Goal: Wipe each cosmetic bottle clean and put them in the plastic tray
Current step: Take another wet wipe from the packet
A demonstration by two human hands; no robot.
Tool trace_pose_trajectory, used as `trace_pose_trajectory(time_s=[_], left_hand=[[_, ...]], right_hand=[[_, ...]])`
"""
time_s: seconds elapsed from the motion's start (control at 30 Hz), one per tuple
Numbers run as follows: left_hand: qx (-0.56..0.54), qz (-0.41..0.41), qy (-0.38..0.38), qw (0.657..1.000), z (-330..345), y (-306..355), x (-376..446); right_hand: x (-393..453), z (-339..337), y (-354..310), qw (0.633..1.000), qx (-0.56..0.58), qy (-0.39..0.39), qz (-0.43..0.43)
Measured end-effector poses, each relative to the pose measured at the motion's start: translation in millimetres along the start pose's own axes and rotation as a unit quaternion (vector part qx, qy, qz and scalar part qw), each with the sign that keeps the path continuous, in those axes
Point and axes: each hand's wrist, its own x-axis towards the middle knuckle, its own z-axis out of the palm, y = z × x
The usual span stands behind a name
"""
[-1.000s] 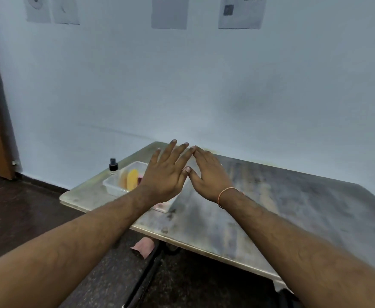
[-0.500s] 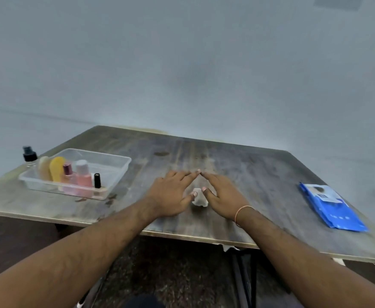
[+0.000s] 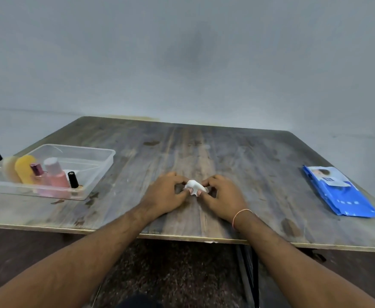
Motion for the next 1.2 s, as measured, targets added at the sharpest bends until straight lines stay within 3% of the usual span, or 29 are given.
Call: trace_pose_trajectory(time_s=[0.1,0.27,0.43,0.6,0.77,0.93,1.2], left_hand=[[-0.057,0.016,0.019,0.998,4.2,-1.4,8.4],[-0.165,0.008,0.049,0.985,6.8,3.4,9.8],[-0.276,-0.044,-0.006,0.96,0.5,11.7,10.5],[-0.3,-0.111,-0.028,0.947,-0.8,32.7,13.9],[-0.308,-0.092,-0.081,0.943,3.0,61.3,21.3],[-0.275,-0.068,-0.076,0.956,23.0,91.1,28.0],[-0.27,-0.03,-0.123,0.954,74.2,156.7,35.8]], right_hand=[[0.1,2.3,3.4,0.998,0.048,0.022,0.014],[-6.9,-4.8,1.1,0.966,0.252,0.043,0.045],[-10.7,-8.8,6.0,0.941,0.33,0.036,0.072],[-17.5,-21.3,3.6,0.907,0.404,0.028,0.112],[-33.5,-39.6,13.1,0.899,0.417,0.022,0.136],[-52.5,-67.3,26.9,0.904,0.39,0.024,0.175],[-98.7,-133.6,77.4,0.901,0.328,0.099,0.266]])
